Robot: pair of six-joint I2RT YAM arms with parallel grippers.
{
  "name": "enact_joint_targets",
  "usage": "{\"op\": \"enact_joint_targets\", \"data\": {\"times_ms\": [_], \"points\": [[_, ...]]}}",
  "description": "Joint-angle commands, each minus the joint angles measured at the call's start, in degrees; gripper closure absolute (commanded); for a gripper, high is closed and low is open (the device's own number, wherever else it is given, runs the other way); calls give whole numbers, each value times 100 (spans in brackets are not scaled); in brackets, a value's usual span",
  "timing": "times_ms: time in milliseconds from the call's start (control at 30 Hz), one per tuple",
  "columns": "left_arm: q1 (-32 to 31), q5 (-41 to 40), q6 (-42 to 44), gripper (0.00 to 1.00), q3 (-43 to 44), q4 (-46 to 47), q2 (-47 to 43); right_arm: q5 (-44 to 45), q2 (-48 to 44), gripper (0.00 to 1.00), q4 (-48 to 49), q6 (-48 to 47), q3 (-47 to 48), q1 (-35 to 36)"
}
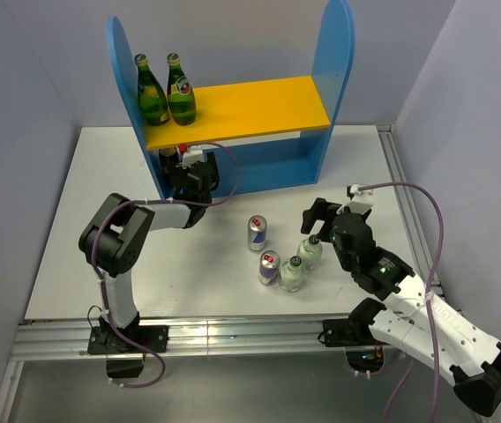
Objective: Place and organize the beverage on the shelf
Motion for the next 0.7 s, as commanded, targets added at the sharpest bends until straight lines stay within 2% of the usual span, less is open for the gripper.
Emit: {"op": "enact_joint_targets", "data": {"times_ms": [0, 533, 667], "points": [[-116, -92, -22, 5, 81, 157, -465, 79, -93, 0, 202, 24, -66, 28], [-590, -645, -198, 4, -710, -124, -1362, 105, -189, 0, 237, 24, -127, 28], [-810, -918, -469, 3, -834, -624, -1888, 79, -181, 0, 289, -38, -119, 28]]}}
